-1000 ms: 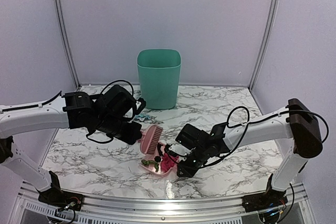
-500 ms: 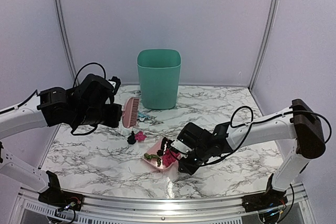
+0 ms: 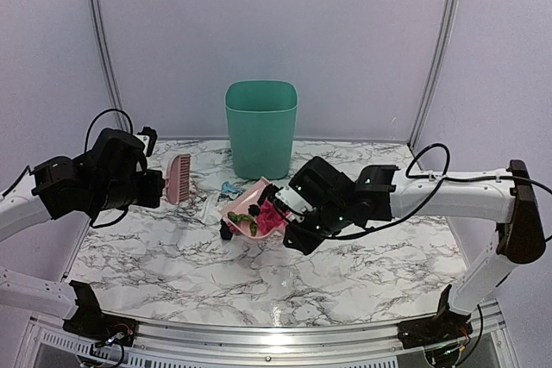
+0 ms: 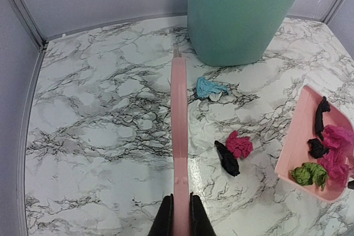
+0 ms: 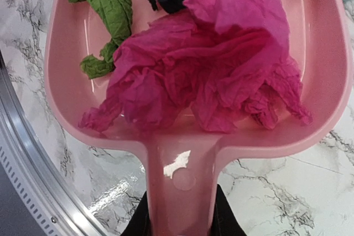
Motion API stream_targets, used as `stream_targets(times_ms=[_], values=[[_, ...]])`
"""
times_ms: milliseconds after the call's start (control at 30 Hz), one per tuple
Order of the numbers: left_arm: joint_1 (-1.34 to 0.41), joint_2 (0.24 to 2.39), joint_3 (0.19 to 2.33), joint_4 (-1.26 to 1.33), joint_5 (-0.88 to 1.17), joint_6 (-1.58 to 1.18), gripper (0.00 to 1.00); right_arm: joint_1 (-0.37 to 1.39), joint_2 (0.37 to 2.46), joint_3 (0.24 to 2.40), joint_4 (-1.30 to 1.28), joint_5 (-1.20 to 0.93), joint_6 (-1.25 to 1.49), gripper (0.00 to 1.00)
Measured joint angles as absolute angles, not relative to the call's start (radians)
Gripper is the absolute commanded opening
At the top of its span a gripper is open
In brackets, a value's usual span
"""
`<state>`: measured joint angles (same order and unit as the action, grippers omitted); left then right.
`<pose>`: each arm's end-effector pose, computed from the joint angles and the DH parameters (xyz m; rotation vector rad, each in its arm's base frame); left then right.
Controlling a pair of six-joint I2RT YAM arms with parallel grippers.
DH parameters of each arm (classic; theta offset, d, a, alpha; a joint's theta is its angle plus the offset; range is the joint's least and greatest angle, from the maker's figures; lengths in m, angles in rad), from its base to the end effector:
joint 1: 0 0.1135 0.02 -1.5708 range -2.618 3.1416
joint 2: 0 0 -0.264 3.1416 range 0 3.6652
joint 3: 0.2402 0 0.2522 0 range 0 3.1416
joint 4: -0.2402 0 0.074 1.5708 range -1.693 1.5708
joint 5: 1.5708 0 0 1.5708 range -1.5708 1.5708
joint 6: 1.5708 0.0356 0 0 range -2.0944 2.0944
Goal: Sweep away the paper scraps from the table
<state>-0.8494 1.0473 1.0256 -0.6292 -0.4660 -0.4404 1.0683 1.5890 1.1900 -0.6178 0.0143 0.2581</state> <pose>0.1562 -0.1534 0.3327 0.1880 2.1435 -0.2311 0.1601 0.2903 0.2444 -1.0436 2.4474 0.4507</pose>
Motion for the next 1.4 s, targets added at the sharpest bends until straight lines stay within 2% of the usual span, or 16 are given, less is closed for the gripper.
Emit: stream_targets(times_ms=[200,467,600,767,1133,1400], values=[[-0.836,0.910,0.918,-0.637,-0.459,-0.440,0.00,1.065,1.641,1.421,-0.709,0.032,0.254,0.00],[-0.833,0.757,0.846,-0.655,-0.416,-0.475,0.00,1.005,1.847,1.814,-0.779,-0.004,0.234,0.00],[-0.833,0.779,0.846,-0.610,-0.338,-0.498,0.00,0.947,1.963,2.024,-0.782,-0.070,0.235,0.00],[-0.833,0.912,0.846,-0.485,-0.252,-0.548,0.00,0.868,2.058,2.204,-0.761,-0.183,0.251,0.00],[-0.833,1.303,0.891,-0.192,-0.134,-0.675,0.00,0.719,2.146,2.247,-0.485,-0.419,0.411,0.00],[-0.833,1.403,0.948,-0.120,-0.114,-0.731,0.00,0.625,2.241,2.230,-0.163,-0.618,0.688,0.00]])
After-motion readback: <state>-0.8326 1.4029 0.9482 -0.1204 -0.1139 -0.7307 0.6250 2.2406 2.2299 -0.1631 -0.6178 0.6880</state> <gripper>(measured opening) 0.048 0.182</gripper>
